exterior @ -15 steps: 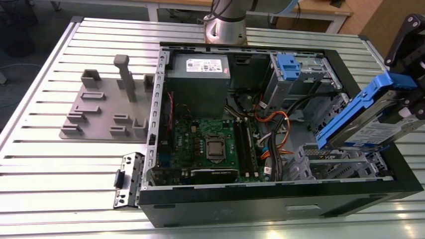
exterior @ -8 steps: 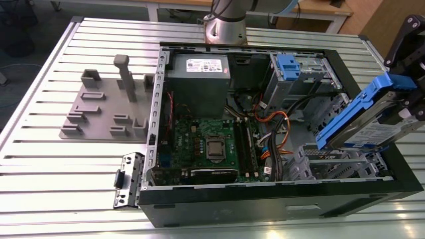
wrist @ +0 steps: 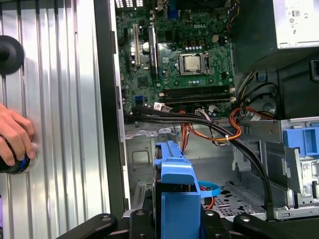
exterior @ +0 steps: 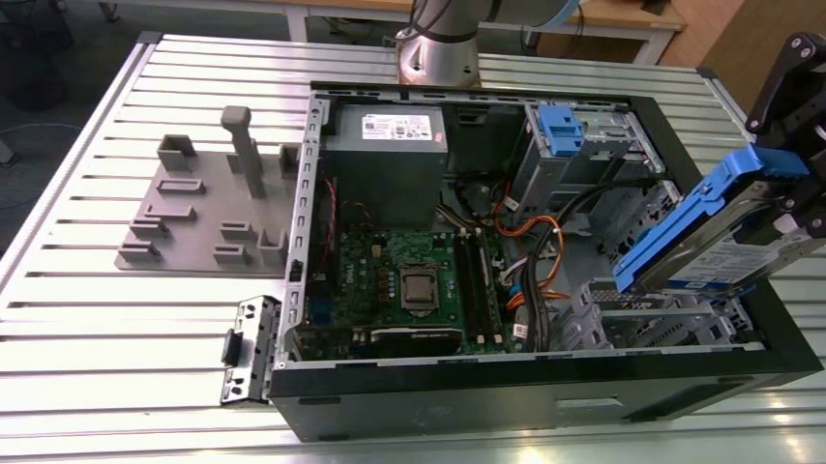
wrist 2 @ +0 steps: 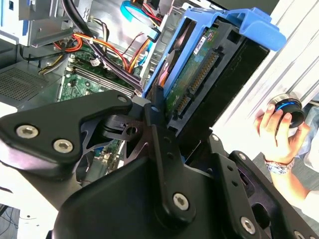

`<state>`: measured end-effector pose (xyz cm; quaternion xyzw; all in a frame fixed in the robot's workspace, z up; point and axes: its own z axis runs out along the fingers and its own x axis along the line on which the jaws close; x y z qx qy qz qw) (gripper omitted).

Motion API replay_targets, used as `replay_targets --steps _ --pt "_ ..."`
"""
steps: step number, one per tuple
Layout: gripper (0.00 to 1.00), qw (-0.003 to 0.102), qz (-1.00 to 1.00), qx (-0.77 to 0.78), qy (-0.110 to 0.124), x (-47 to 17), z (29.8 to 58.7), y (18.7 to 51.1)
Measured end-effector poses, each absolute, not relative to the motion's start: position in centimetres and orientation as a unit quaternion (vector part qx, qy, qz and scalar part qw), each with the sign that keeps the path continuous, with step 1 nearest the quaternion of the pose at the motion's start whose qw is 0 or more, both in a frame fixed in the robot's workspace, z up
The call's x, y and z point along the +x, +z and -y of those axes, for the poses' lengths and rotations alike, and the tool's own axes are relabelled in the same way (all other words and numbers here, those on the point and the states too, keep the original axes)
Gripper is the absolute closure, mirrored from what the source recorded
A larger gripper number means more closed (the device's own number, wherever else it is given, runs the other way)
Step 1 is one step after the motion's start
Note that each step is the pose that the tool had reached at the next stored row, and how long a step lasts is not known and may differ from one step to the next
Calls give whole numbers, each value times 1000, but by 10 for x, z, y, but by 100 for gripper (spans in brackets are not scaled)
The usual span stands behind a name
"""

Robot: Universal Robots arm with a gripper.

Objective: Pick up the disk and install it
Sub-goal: 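Insert the disk into the insertion slot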

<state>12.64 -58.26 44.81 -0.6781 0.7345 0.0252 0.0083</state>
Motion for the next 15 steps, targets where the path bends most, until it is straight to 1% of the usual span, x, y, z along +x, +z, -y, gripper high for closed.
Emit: replay_targets --steps 15 --pt "64 8 -732 -681 25 125 585 436"
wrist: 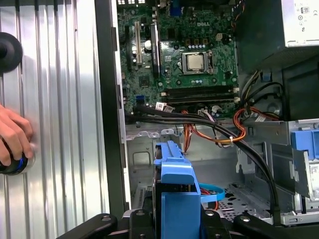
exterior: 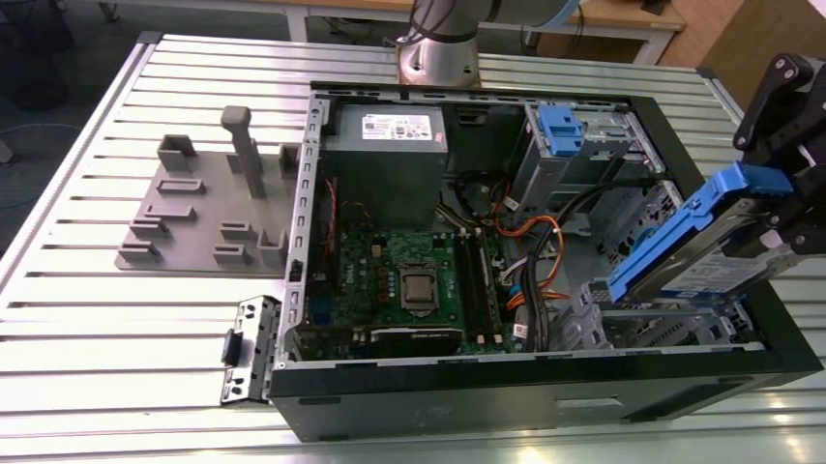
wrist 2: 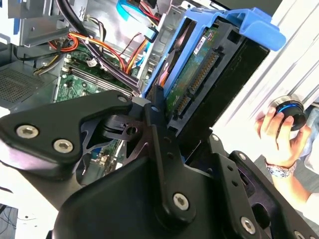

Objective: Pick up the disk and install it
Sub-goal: 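Insert the disk into the insertion slot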

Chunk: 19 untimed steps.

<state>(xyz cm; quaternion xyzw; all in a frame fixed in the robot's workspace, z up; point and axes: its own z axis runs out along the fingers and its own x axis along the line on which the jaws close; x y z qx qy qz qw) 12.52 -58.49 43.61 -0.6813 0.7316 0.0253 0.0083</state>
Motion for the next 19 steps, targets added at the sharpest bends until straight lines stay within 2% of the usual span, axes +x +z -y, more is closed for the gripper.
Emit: replay_targets --steps 19 --pt "64 8 -720 -693 26 121 579 418"
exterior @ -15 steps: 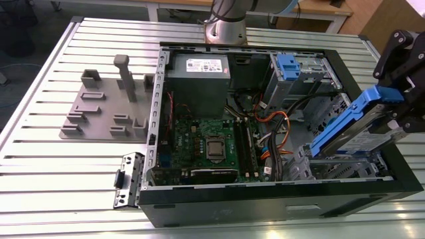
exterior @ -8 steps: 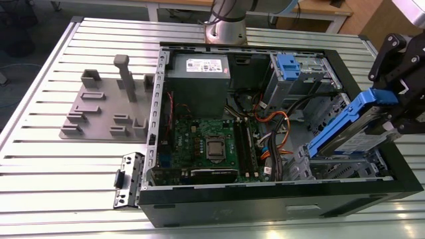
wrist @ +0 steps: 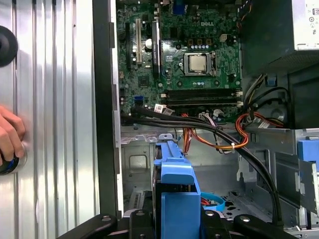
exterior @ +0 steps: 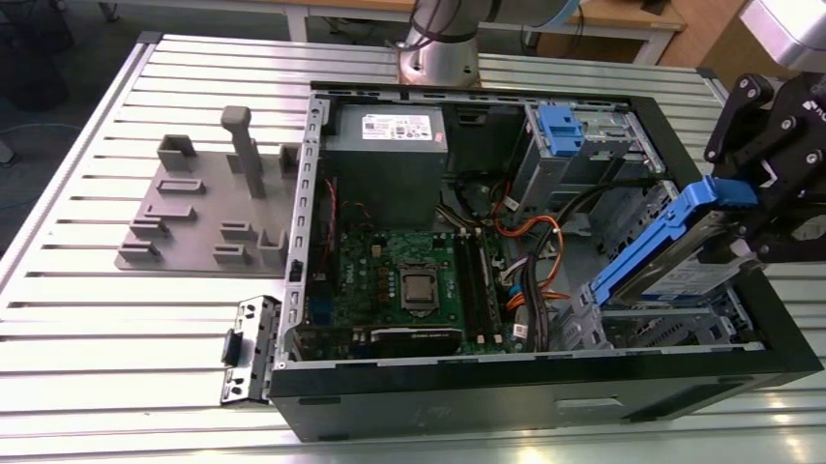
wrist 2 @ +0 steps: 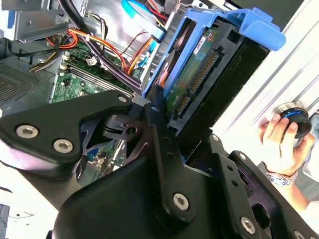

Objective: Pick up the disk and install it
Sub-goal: 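Insert the disk into the insertion slot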

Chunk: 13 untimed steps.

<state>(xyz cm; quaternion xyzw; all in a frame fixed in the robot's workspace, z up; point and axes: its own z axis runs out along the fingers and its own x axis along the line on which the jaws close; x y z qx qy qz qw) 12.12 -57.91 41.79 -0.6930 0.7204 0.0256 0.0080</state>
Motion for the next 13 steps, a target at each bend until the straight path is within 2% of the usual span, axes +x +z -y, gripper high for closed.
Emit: replay_targets --steps 13 --pt "64 8 -720 -693 26 121 579 409"
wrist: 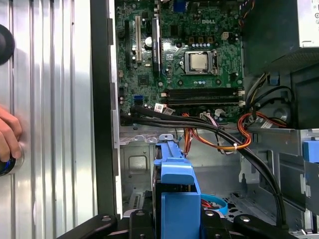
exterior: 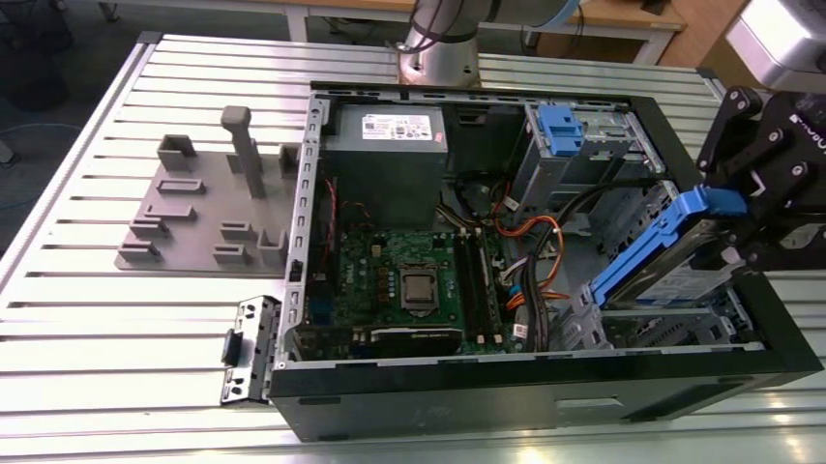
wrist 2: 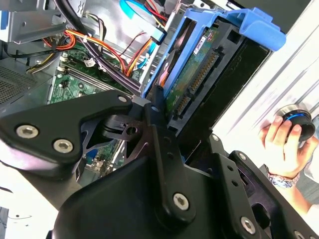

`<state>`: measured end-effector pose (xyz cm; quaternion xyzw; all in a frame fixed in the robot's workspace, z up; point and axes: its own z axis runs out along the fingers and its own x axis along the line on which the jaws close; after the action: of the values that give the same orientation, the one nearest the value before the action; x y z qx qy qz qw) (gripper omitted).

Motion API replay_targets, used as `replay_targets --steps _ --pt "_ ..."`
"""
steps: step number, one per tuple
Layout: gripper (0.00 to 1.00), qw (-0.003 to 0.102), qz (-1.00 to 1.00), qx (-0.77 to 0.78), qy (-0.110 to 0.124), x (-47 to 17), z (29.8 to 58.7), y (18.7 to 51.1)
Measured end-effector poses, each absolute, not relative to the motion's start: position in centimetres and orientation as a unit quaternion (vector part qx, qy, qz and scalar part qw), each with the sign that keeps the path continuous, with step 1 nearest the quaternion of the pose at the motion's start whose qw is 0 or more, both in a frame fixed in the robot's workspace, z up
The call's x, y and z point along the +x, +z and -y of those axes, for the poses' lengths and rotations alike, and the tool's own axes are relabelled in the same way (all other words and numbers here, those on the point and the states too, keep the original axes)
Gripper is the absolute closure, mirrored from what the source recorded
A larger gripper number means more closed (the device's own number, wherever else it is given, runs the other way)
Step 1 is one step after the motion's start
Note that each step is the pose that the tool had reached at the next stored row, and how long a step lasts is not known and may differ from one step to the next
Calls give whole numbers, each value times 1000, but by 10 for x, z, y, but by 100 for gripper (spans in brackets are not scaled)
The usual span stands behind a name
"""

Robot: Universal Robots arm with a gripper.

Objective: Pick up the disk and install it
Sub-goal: 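Insert the disk into the insertion slot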

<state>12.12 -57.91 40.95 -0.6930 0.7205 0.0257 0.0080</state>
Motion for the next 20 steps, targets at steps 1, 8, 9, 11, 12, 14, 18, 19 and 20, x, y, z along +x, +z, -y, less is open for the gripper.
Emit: replay_targets --steps 1,8,9,11,12,14,18,19,20 --pt "64 8 -720 -693 26 121 579 409" --pt "64 8 -720 -693 26 121 579 407" --pt "64 8 -720 -693 26 121 579 407" --pt "64 8 -720 -693 26 121 579 406" --pt "64 8 -720 -693 26 121 579 406" --pt "64 8 -720 -693 26 121 579 405" --pt "64 8 -720 -693 26 121 579 404" --pt "64 8 -720 -693 26 121 579 403" --pt "64 8 -720 -693 26 121 579 403"
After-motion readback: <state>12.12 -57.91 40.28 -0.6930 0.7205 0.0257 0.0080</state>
